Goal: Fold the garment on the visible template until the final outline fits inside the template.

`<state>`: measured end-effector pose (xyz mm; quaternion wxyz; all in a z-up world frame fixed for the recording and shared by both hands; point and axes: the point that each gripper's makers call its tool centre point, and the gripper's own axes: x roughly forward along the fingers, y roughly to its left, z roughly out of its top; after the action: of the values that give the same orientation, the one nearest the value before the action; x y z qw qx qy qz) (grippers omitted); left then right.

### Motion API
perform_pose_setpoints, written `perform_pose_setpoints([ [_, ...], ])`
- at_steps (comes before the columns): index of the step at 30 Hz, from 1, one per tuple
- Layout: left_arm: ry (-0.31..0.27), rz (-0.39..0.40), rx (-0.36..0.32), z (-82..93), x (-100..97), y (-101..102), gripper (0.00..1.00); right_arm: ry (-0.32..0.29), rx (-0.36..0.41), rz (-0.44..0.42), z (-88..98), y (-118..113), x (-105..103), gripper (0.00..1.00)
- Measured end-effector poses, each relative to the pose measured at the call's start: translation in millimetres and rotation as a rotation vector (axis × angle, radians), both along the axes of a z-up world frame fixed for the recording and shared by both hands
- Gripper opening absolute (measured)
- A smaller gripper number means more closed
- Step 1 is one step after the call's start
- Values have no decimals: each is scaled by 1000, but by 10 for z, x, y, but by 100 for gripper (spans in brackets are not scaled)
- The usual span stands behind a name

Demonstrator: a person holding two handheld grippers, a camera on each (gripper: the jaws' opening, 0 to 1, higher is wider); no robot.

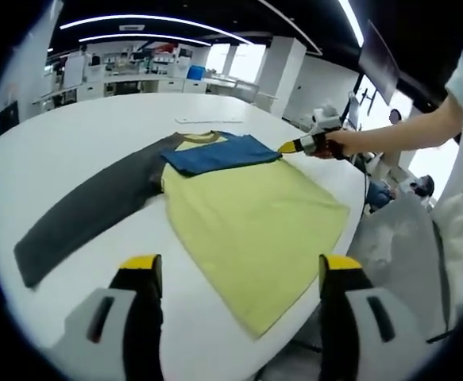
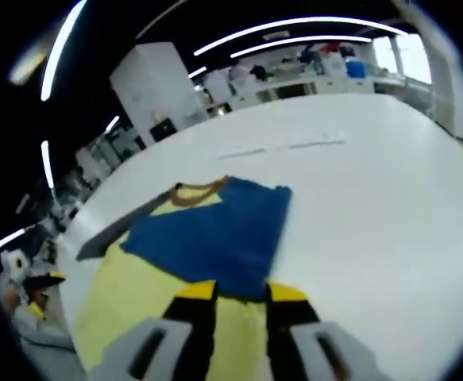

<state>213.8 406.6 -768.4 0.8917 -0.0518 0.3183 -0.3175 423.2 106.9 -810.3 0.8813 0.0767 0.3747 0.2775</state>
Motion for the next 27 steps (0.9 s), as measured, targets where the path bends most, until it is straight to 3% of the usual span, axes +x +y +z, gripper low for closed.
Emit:
perform_pose_setpoints([
  [4,-5,17,-29,38,36,51,78,-36,1,58,99,37,-129,46],
  [9,-10,34,-66,73,57,86,77,-82,-30,127,211,45,-316,59],
  [17,-14,45,-60,48,123,255,77,-127,-59,151,352,-27,-554,89],
  [19,-15,59,-66,52,160,309,78,-144,-92,144,342,-84,-550,100],
  [27,-41,87,-64,6,312,611,77,-174,-112,137,422,-87,-771,99],
])
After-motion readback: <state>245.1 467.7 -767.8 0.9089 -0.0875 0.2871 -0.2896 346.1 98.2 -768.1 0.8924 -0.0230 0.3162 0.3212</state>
